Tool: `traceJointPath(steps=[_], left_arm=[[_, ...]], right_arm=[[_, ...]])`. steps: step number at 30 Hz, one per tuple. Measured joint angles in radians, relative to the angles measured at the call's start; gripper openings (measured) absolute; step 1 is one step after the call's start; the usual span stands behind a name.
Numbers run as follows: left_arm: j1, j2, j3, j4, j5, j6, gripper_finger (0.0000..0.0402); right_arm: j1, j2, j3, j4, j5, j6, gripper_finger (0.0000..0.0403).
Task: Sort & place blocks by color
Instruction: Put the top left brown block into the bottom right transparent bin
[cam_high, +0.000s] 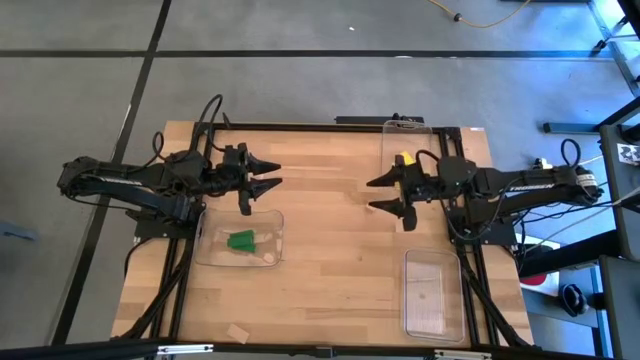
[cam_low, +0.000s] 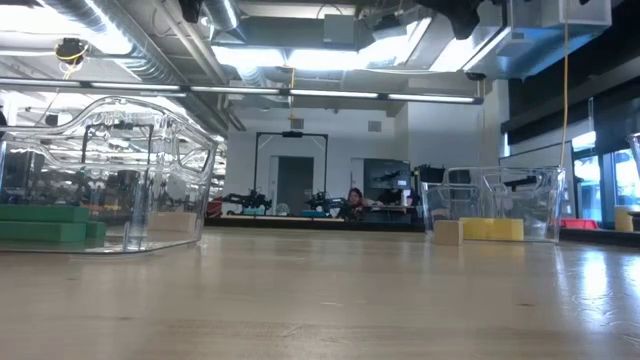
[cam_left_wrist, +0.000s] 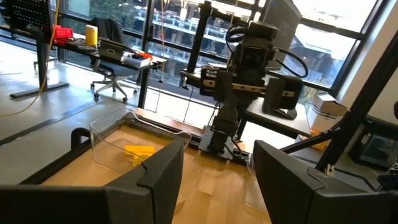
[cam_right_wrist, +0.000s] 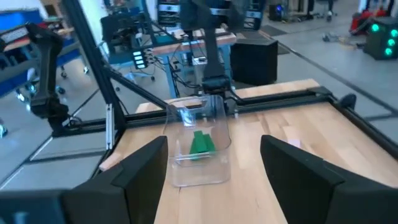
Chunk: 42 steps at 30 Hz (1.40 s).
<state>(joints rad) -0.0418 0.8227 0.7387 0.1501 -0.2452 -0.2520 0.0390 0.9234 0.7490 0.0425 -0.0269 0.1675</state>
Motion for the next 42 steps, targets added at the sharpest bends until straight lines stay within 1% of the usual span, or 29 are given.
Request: traceJointPath(steps=[6,18,21,23,24,26,27,29,30,32,35,39,42], left_arm=[[0.0,0.0,0.0,0.0,0.0,0.0,0.0186],[0.0,0.0,0.0,0.0,-0.001,-0.001,0.0186],[0.0,0.0,0.003,-0.016,-0.036,-0.054,0.0186],[0.005,0.028,0.034,-0.104,-0.068,-0.079,0.0186],[0.017,0.049,0.062,-0.175,-0.074,-0.077,0.0186],[0.062,0.101,0.132,-0.353,-0.056,-0.075,0.0186],[0.093,0.132,0.174,-0.443,-0.026,-0.069,0.0186],[0.159,0.201,0.258,-0.611,0.055,-0.009,0.0186],[0.192,0.234,0.293,-0.719,0.087,0.039,0.0186],[0.253,0.313,0.341,-0.879,0.138,0.148,0.0186],[0.329,0.398,0.359,-1.024,0.16,0.356,0.0186],[0.406,0.499,0.325,-1.112,0.131,0.659,0.0186],[0.456,0.559,0.287,-1.087,0.108,0.795,0.0186]], right_arm=[[0.015,0.0,0.0,0.014,0.0,-0.07,0.0259],[0.014,0.0,0.0,0.014,0.001,-0.072,0.0259],[0.014,0.0,0.0,0.014,0.001,-0.071,0.0259],[0.014,0.0,0.0,0.014,0.001,-0.067,0.0259],[0.014,0.0,0.0,0.013,0.001,-0.067,0.0259],[0.014,0.0,0.0,0.013,0.001,-0.067,0.0259],[0.014,0.0,0.0,0.013,0.001,-0.066,0.0259],[0.014,0.0,0.0,0.013,0.001,-0.065,0.0259],[0.014,0.0,0.0,0.013,0.001,-0.065,0.0259],[0.014,0.0,0.0,0.008,0.001,-0.063,0.0259],[0.014,-0.001,0.0,0.007,0.001,-0.035,0.0259],[0.014,-0.001,0.0,0.005,0.001,-0.011,0.0259],[0.014,-0.001,0.0,0.005,0.001,-0.011,0.0259]])
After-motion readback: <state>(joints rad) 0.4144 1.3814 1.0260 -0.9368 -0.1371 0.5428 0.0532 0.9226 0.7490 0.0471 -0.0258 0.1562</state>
